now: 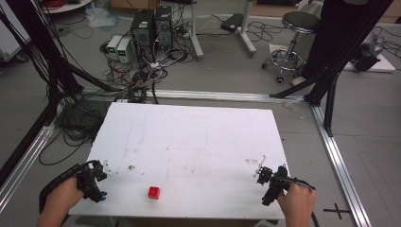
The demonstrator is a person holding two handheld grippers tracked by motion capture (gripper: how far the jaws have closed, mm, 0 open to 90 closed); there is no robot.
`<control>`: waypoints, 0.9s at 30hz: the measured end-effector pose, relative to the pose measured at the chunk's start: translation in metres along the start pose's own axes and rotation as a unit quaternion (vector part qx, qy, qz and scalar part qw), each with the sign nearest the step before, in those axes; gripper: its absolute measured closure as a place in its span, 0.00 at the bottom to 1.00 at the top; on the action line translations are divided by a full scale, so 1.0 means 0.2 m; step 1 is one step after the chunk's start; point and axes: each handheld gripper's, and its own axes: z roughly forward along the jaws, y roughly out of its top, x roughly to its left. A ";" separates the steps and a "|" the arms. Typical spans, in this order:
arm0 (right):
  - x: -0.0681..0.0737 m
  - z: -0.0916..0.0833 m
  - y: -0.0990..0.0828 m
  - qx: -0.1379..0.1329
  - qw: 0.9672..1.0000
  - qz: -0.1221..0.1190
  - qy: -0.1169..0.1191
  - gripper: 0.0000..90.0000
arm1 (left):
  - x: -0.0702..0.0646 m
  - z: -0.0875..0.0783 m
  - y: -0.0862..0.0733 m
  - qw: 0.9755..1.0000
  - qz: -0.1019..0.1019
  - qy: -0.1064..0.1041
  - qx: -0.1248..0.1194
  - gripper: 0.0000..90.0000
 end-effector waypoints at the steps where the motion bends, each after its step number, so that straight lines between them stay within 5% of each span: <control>1: 0.00 0.00 0.00 0.000 1.000 0.000 0.000 0.09 | 0.00 0.00 0.00 1.000 0.000 0.001 -0.001 0.23; 27: 0.01 -0.02 0.02 -0.001 1.000 0.000 -0.003 0.09 | 0.00 0.00 -0.01 1.000 -0.001 0.002 -0.002 0.23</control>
